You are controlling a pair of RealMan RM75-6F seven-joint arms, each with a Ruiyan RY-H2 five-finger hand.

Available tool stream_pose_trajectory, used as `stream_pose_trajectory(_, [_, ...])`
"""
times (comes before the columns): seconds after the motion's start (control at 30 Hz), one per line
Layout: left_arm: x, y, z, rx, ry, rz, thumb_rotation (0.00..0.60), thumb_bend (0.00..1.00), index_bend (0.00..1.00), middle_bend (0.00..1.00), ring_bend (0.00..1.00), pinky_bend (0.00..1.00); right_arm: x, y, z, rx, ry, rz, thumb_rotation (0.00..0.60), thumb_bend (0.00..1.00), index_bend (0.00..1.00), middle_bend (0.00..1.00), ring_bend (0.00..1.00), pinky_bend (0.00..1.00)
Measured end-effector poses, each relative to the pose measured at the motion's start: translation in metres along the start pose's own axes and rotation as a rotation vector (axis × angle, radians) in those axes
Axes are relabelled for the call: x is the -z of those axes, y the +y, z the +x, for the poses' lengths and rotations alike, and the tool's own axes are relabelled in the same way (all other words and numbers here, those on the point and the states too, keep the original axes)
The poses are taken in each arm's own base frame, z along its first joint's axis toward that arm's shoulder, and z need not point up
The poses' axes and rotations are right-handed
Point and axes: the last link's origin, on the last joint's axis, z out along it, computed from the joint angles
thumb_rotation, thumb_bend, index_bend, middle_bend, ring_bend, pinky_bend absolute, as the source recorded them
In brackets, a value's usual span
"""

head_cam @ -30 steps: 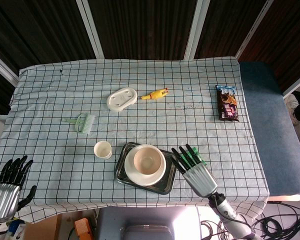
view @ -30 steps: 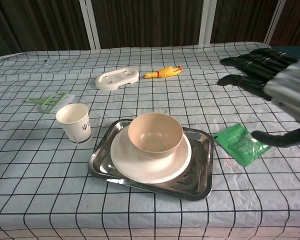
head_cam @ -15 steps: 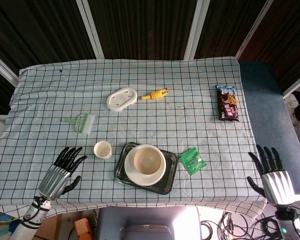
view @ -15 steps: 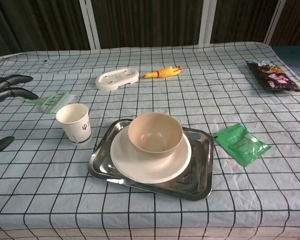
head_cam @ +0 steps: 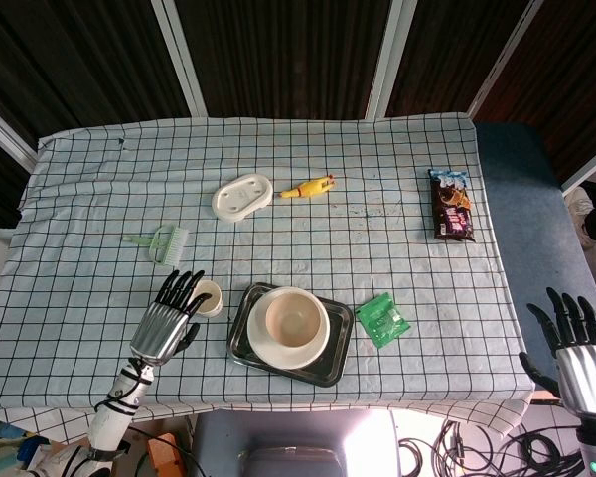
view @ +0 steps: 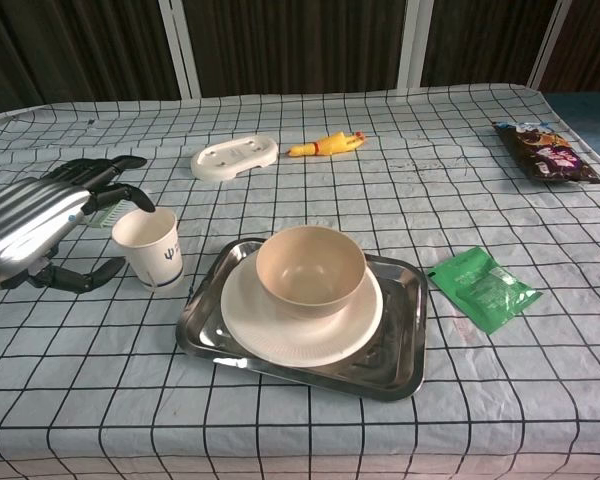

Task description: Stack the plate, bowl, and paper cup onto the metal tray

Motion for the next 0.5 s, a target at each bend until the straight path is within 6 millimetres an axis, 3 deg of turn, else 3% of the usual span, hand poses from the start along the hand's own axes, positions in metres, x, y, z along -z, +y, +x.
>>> stream_pose_trajectory(0.17, [-0.009, -0.005, -0.009, 0.012, -0.022, 0.028, 0.6, 0.37, 0.37, 0.0, 0.0, 0.01, 0.001, 0.002, 0.001, -0.005, -0.002, -0.005, 0.6, 0.18, 0.18, 0.0, 0.0, 0.0])
stream_pose_trajectory(0.5, [-0.022, -0.006, -0.019, 0.03, -0.021, 0.043, 0.6, 0.43, 0.61, 0.05, 0.0, 0.0, 0.002, 0.009, 0.002, -0.012, 0.001, -0.03, 0.6, 0.18, 0.17, 0.0, 0.0, 0.0])
